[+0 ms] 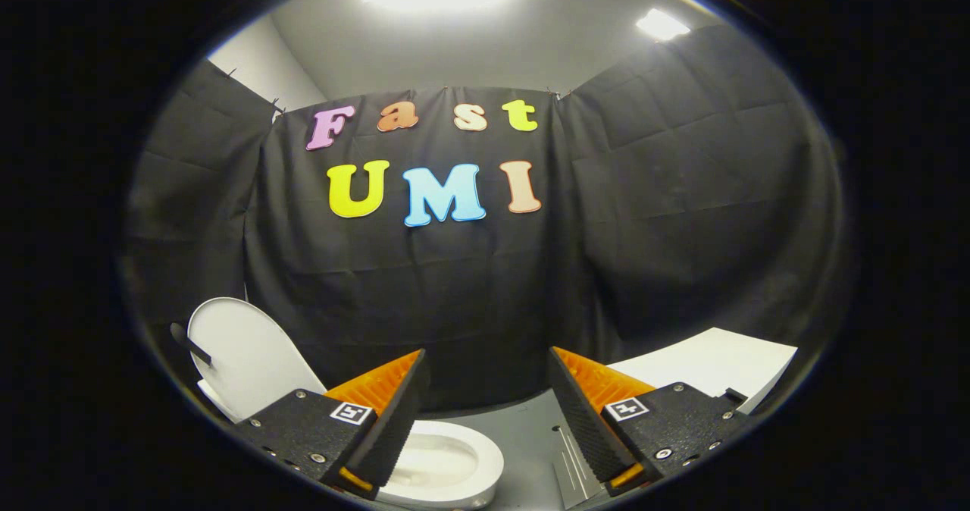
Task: Open the toilet lid.
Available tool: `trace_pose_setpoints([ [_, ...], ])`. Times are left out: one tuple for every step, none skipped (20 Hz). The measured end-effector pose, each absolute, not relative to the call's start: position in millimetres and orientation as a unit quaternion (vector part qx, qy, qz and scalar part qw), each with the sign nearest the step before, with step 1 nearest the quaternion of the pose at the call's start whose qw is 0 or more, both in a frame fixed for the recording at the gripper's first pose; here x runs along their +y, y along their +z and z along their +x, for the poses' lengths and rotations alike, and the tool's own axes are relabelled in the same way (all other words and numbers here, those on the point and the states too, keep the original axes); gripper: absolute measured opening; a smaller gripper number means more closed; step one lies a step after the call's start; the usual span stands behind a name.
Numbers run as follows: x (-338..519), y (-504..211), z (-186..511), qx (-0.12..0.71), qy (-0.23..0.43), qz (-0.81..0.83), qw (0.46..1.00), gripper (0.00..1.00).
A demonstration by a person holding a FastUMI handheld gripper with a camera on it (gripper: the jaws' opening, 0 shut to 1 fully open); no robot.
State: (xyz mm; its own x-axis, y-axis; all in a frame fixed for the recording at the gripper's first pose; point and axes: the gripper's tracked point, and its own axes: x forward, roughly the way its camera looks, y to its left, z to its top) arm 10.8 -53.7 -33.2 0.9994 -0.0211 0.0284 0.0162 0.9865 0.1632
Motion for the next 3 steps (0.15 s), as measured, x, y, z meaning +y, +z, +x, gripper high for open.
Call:
trace_pose_setpoints([
  [-55.4, -30.9, 9.6, -0.019, -0.013, 0.074, 0.997, 0.96],
  [-59.8, -27.8, 8.3, -0.025, -0.021, 0.066, 0.997, 0.96],
  [-62.1, -24.4, 7.6, -0.029, -0.027, 0.059, 0.997, 0.96],
])
